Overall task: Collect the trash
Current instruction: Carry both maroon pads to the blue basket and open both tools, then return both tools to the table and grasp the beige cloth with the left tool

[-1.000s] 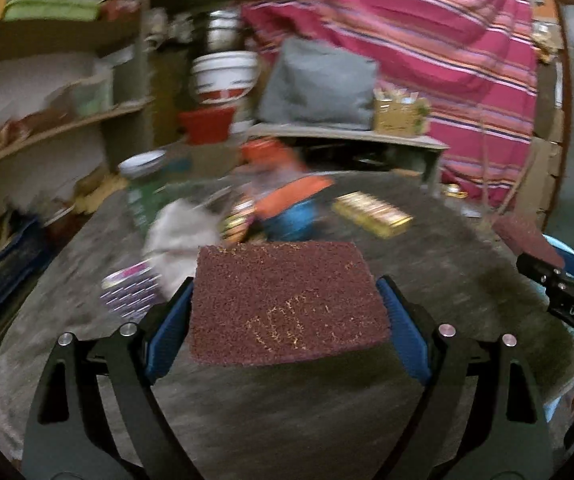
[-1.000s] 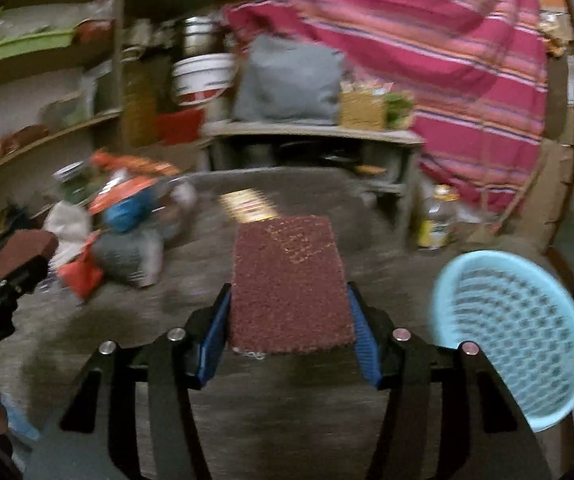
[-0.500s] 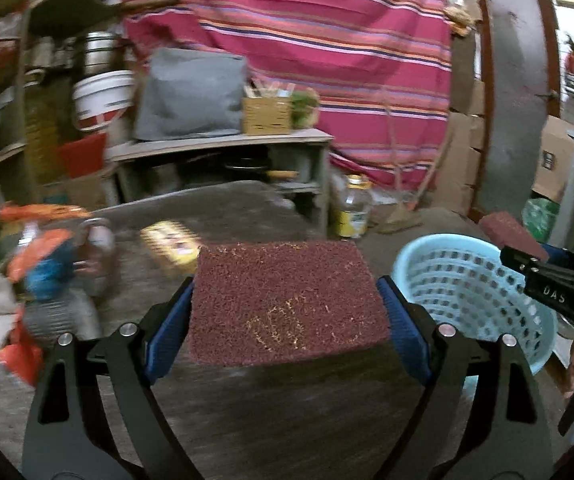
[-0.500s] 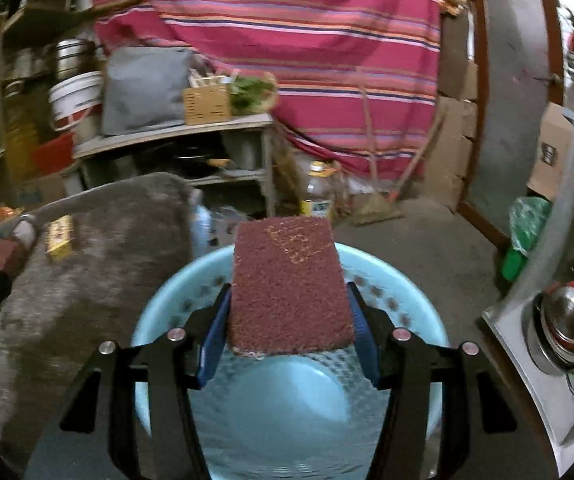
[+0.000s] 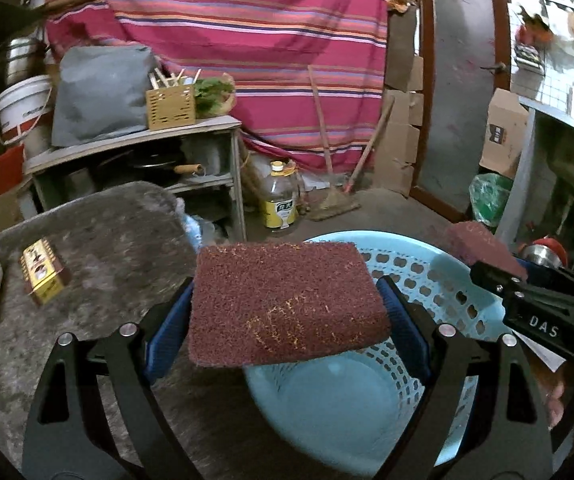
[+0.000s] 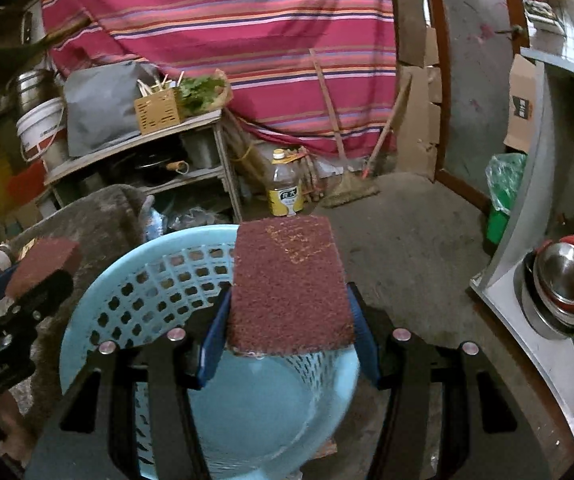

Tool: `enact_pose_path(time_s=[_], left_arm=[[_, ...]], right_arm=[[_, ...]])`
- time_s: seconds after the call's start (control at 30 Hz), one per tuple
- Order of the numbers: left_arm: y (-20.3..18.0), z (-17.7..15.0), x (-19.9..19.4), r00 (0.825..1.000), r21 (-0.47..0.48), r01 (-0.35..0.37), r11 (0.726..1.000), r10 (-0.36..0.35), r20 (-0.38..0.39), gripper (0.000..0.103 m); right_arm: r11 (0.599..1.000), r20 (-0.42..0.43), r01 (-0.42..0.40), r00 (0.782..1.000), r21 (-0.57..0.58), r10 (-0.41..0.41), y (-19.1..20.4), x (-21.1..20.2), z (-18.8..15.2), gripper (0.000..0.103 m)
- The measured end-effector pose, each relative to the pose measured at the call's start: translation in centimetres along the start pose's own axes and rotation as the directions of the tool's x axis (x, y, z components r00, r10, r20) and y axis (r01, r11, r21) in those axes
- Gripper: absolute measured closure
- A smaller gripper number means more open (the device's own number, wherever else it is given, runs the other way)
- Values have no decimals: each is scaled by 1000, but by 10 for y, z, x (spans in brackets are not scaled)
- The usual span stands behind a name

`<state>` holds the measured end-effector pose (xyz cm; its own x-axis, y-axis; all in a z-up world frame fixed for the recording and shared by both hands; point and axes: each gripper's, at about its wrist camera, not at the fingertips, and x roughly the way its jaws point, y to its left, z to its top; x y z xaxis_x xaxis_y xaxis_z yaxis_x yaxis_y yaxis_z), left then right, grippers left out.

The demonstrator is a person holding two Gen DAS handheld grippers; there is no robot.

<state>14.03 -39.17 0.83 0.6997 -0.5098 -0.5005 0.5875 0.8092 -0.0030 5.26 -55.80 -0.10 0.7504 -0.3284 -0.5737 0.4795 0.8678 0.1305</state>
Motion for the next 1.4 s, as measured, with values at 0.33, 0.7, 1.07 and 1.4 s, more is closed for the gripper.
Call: enact_pose_path(time_s=[0.33,0.7,1.07,1.4], left_arm=[[5,11,3,1000,-5,-5,1000,5,-11,7],[51,8,-25,993,-52,-116,992,117,13,5],[82,0,-51,984,-72,-176,982,177,12,5],[140,-14,-100,963,-103,-264,959,268,28,5]], right_arm=[[1000,1,-5,1000,14,5,-1,2,-1,48],[998,-34,-31,999,-54,29,39,8,-6,48],[997,0,4,1000,-74,-4,70,2,-7,12],[995,59,-47,997,-87,52,130,-11,1,10]])
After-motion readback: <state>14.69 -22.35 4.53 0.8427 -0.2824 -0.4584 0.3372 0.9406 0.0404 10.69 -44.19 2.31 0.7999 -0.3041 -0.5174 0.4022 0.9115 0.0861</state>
